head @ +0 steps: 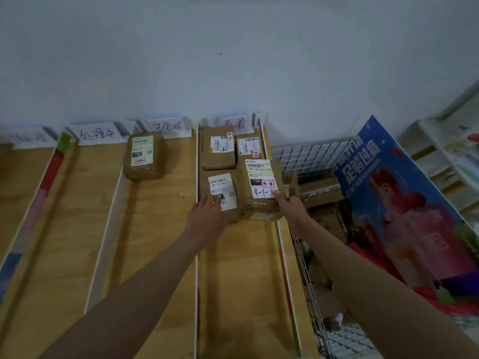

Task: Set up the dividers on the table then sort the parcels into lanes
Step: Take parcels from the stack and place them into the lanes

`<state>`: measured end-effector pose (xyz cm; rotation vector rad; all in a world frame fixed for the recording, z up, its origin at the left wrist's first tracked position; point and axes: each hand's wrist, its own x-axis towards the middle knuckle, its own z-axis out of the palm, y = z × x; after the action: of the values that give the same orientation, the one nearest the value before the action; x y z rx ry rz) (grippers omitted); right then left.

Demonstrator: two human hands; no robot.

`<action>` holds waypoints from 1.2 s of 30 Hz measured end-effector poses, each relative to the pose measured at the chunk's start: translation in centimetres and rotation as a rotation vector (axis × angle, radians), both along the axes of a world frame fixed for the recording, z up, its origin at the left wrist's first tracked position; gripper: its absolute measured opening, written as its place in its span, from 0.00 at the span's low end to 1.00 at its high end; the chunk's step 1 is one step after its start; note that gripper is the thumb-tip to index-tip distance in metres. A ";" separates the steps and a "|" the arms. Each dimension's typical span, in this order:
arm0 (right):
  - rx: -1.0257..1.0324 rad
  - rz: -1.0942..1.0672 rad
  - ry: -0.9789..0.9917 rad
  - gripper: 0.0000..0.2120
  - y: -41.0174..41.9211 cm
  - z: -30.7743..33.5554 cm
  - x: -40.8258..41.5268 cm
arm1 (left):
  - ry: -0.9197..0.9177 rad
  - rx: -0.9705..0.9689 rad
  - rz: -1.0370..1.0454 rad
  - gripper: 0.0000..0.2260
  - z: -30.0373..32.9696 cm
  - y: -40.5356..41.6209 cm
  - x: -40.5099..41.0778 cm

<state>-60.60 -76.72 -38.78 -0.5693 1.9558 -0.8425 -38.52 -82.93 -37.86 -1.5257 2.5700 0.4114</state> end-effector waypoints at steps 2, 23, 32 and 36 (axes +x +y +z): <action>0.004 0.031 -0.001 0.25 -0.9 -0.8 -0.6 | -0.001 0.012 0.017 0.22 -0.5 -0.6 -0.7; 0.059 0.056 -0.007 0.24 -3.8 -5.5 -1.9 | -0.108 0.072 0.005 0.23 -4.4 -1.6 -1.2; 0.120 0.076 0.117 0.35 -5.1 -6.2 -0.3 | -0.102 0.047 0.017 0.22 -4.5 -2.0 -0.7; 0.113 0.073 0.165 0.34 -5.6 -6.4 -0.3 | -0.092 0.023 0.006 0.22 -4.5 -2.0 -0.6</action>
<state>-60.87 -82.31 -45.18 -0.6562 2.1032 -0.6531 -39.07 -84.92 -42.40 -1.5084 2.4839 0.3611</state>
